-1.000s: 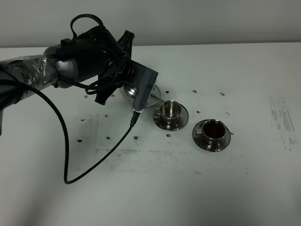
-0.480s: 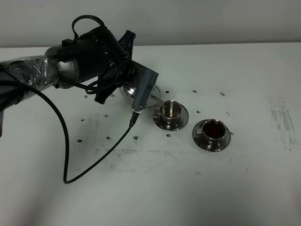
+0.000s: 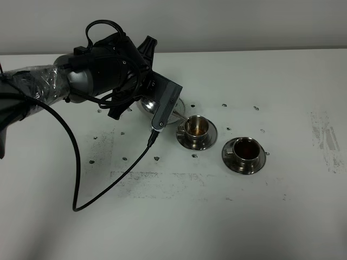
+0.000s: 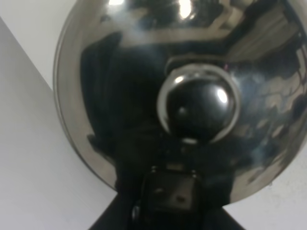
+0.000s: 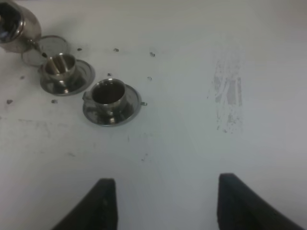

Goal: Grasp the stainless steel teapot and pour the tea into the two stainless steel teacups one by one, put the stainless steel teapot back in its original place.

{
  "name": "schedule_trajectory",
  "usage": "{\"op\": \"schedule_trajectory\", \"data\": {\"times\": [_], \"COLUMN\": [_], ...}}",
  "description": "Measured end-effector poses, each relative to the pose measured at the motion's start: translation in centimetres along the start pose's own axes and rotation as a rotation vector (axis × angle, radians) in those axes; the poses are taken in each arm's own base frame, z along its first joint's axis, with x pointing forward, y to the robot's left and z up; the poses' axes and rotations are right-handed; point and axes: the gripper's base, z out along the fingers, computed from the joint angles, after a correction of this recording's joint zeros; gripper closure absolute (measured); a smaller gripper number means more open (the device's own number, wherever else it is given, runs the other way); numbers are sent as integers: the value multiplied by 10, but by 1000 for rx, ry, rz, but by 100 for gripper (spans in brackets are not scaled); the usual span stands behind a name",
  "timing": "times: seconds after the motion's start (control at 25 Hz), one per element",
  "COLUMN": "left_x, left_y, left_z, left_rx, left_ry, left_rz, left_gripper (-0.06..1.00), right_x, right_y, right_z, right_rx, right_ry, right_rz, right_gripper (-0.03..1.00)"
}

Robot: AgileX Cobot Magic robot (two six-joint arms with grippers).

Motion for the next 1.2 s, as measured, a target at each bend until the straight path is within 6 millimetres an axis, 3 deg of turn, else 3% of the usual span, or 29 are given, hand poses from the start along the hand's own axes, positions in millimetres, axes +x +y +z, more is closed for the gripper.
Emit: {"op": "schedule_trajectory", "data": {"times": [1.2], "left_x": [-2], "left_y": [2], "left_z": [-1], "left_rx": [-19], "left_ry": [21], "left_rz": [37], "left_gripper": [76], "right_x": [0], "right_y": [0], "right_z": [0], "right_rx": [0], "right_ry": [0], "right_rz": [0], "right_gripper": [52]}}
